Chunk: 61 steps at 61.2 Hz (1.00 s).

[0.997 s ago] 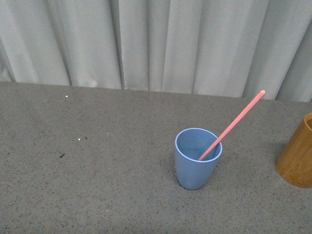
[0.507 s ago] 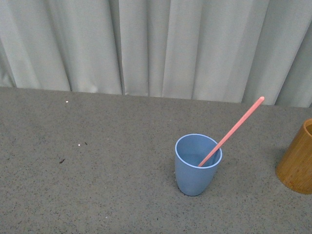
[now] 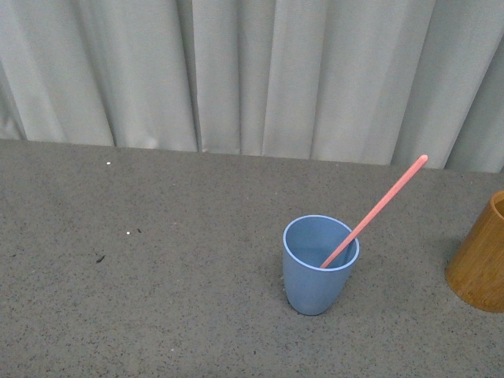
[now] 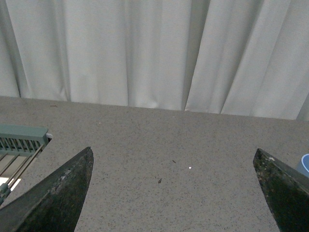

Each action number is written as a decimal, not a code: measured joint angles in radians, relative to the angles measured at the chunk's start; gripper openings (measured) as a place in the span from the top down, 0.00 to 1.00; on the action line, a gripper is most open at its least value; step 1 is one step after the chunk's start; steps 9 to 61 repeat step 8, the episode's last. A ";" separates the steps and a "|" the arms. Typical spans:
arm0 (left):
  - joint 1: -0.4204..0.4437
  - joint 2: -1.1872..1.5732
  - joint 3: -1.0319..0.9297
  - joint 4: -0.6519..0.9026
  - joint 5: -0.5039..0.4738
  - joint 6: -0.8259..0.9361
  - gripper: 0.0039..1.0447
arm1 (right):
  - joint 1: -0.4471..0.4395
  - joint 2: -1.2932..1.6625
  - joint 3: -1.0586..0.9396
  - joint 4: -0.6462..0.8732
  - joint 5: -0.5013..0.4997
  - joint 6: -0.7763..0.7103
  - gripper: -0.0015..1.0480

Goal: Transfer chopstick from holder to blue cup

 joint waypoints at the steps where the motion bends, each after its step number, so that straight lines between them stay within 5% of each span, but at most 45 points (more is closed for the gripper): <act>1: 0.000 0.000 0.000 0.000 0.000 0.000 0.06 | 0.000 0.000 0.000 0.000 0.000 0.000 0.09; 61: 0.000 0.000 0.000 0.000 0.000 0.000 0.06 | 0.000 0.000 0.000 0.000 0.000 0.000 0.09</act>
